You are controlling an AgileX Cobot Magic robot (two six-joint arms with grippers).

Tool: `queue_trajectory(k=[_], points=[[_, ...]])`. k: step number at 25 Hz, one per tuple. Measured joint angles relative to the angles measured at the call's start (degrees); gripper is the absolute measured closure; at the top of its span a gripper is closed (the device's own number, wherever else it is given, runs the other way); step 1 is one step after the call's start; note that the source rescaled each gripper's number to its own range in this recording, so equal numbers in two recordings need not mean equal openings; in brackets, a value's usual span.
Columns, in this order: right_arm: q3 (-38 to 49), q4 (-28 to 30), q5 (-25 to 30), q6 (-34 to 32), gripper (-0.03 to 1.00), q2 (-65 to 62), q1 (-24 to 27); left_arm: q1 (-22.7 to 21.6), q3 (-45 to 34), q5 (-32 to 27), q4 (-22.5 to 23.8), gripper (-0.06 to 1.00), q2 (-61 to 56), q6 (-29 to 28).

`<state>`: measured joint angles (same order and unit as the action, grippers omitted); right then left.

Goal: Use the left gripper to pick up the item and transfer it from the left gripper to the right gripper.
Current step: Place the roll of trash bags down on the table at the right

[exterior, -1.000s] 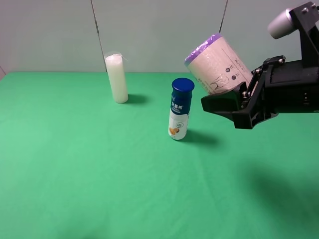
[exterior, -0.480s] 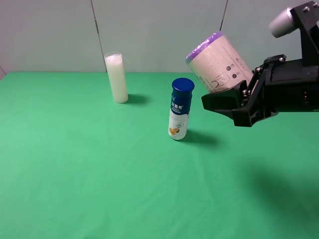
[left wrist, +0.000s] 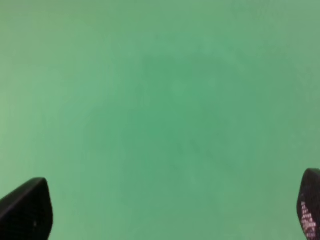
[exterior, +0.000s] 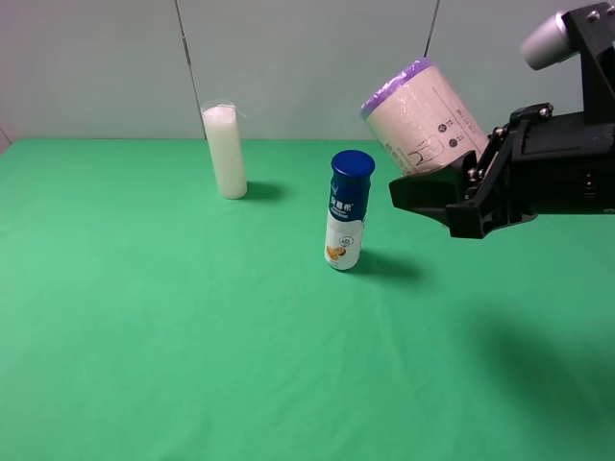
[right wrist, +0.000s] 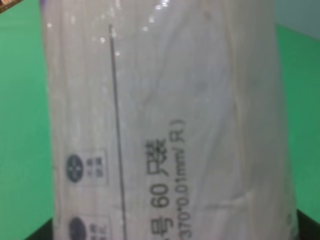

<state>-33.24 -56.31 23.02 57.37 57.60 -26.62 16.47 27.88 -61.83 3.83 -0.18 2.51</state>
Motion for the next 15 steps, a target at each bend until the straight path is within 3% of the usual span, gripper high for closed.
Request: queue_trajectory(k=[15], points=[[0.0, -0.05, 0.0, -0.22, 0.96, 0.0, 0.0, 0.0, -0.61, 1.22, 0.24, 0.0, 0.0, -0.06]])
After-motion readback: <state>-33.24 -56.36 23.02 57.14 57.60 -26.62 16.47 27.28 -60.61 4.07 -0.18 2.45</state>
